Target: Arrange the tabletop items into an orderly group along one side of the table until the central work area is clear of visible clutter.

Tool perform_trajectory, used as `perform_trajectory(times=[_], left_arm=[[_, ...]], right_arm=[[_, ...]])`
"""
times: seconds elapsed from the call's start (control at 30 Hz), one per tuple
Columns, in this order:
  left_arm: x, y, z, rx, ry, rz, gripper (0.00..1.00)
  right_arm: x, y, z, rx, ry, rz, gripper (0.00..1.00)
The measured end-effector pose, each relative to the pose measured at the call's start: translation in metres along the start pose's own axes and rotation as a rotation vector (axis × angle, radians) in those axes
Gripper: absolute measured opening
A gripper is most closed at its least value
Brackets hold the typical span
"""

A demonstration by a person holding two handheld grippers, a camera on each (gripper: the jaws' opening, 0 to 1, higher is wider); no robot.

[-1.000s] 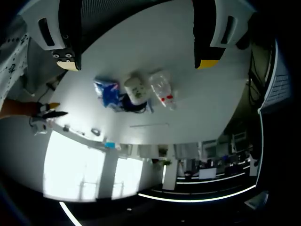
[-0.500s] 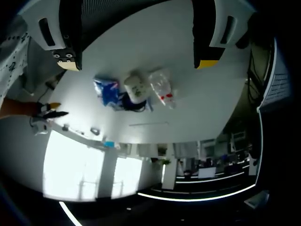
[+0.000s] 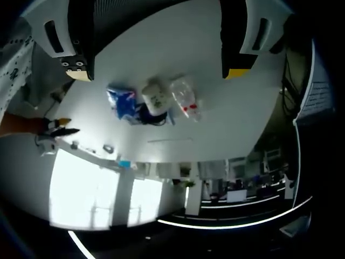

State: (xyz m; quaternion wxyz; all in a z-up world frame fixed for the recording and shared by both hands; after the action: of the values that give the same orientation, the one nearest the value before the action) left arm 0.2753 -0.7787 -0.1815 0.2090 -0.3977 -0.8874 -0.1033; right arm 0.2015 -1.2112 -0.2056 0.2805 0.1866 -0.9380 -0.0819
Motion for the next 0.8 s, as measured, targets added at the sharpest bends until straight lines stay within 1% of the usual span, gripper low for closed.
perform_trajectory(times=[0.27,0.8], left_arm=[[-0.001,0.0,-0.001,-0.003,-0.001,-0.004,0.94],[-0.006,-0.001,-0.01,-0.004,-0.017,-0.012,0.92]], right_arm=[[-0.004,-0.001,-0.003,0.011,0.002,-0.01,0.69],[-0.011,-0.002,-0.012,0.03,-0.008,-0.024,0.67]])
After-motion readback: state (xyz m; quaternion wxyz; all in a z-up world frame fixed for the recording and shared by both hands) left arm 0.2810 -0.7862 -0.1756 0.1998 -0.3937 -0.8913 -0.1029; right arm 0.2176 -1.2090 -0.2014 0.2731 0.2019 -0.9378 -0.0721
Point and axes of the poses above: the point that each gripper's makers call its tool centre point, and the gripper's own axes: x roughly backward along the fingers, y roughly to its left, z roughly out of its underside, the point moved 5 cm from there along x, roughly backward along the fingers, and after that the axes turned 11 degrees about -x, right-handed, at the moved point
